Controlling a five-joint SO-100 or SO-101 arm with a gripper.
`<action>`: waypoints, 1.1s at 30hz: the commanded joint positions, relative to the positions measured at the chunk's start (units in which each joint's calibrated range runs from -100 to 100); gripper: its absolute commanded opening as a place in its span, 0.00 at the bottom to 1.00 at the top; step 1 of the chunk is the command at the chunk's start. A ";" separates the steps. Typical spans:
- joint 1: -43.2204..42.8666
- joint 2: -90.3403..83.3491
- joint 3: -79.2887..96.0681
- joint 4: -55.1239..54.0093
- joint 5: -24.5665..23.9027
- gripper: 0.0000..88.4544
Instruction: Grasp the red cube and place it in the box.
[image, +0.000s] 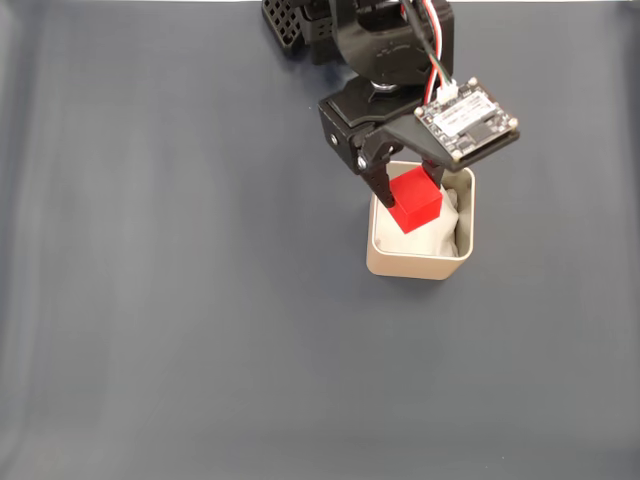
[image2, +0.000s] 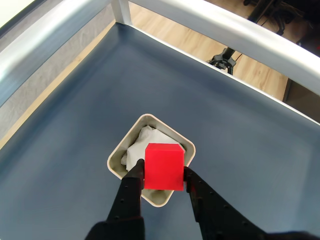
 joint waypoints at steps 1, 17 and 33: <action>-0.72 0.06 -2.07 -1.12 -0.44 0.02; -3.07 1.18 -1.89 -4.07 -4.00 0.20; -2.36 1.27 1.39 -11.30 -4.59 0.46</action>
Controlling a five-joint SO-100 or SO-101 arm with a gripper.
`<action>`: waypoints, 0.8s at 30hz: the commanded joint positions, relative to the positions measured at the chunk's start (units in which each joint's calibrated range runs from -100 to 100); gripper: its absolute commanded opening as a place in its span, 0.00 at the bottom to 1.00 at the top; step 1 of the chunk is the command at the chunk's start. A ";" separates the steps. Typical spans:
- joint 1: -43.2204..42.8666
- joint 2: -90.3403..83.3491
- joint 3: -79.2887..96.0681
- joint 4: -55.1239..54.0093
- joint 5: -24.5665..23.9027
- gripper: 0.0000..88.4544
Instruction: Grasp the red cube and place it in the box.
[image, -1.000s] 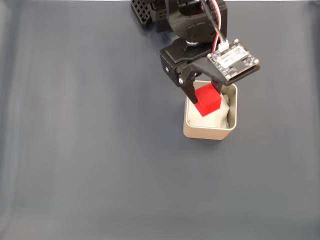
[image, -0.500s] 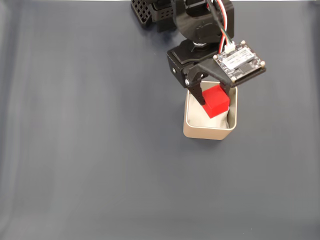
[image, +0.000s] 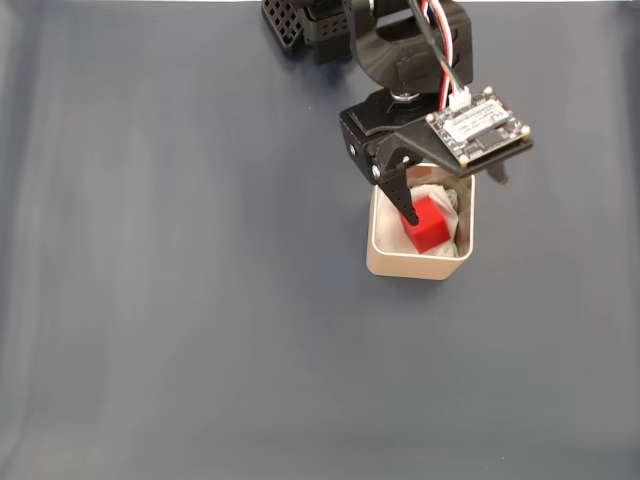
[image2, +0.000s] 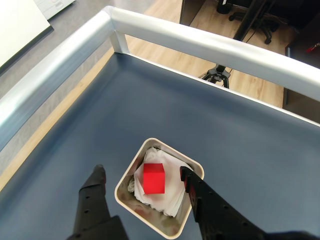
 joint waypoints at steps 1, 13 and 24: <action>0.57 -0.24 -0.24 -1.30 0.24 0.46; 0.64 -0.85 1.12 -2.95 0.54 0.47; 0.93 -1.28 1.49 -4.51 0.20 0.47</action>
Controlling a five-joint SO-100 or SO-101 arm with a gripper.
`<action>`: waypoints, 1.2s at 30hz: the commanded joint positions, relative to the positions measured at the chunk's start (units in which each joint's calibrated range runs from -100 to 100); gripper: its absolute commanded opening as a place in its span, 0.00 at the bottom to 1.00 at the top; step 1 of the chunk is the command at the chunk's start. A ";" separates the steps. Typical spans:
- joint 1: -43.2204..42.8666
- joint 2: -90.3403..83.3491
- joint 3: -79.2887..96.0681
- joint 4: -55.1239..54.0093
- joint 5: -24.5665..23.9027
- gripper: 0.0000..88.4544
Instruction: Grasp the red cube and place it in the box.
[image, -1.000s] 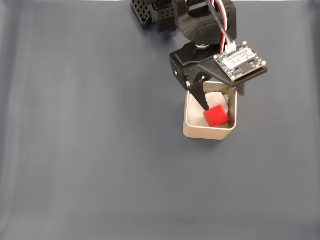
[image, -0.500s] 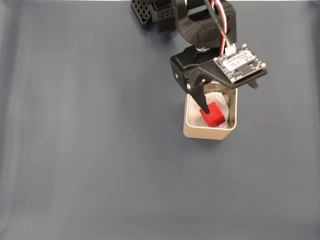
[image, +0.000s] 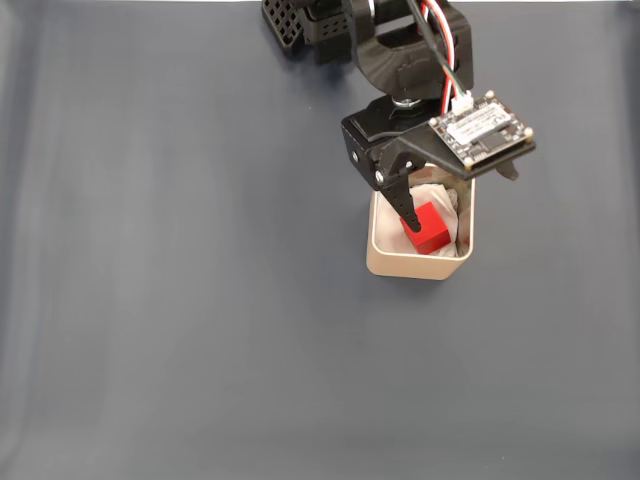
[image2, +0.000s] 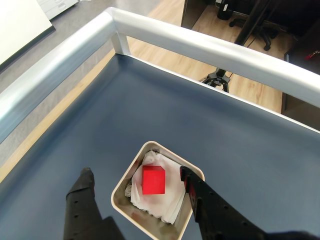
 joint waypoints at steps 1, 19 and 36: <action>0.77 -1.28 -0.70 -1.34 -0.34 0.46; 9.64 -10.54 5.77 0.79 -0.59 0.00; 16.67 -28.97 24.28 5.14 -1.42 0.00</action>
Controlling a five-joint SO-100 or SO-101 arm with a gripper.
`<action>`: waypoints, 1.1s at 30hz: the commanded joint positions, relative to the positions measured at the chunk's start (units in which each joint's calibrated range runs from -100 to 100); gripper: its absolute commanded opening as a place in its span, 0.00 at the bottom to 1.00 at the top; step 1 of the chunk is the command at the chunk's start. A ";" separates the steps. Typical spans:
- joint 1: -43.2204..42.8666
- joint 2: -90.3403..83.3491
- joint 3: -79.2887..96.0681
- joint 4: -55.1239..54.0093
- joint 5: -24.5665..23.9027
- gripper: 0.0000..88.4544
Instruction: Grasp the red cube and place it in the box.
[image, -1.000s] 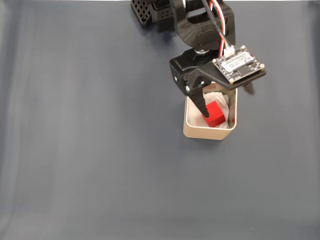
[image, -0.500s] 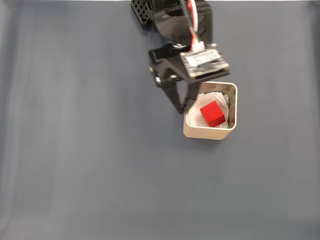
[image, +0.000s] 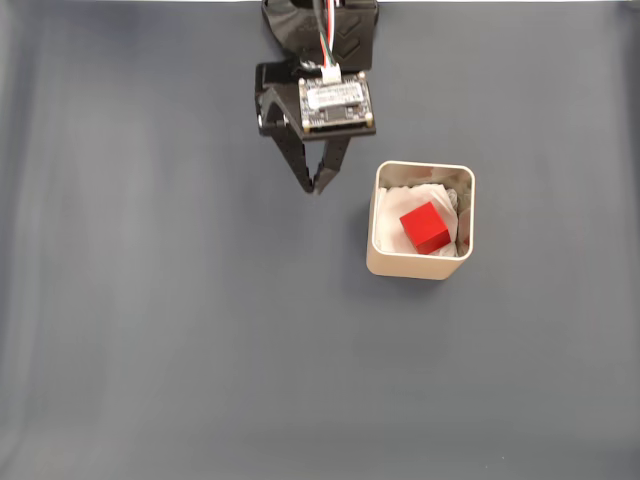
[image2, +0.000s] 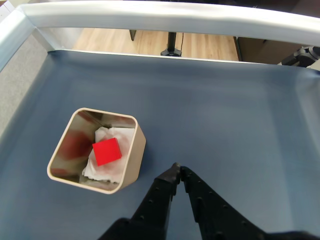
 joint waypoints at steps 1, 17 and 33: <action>0.73 -4.07 1.51 0.68 -0.34 0.00; 4.14 -17.48 17.92 3.39 -1.51 0.00; 4.42 -27.52 33.78 4.21 -2.98 0.00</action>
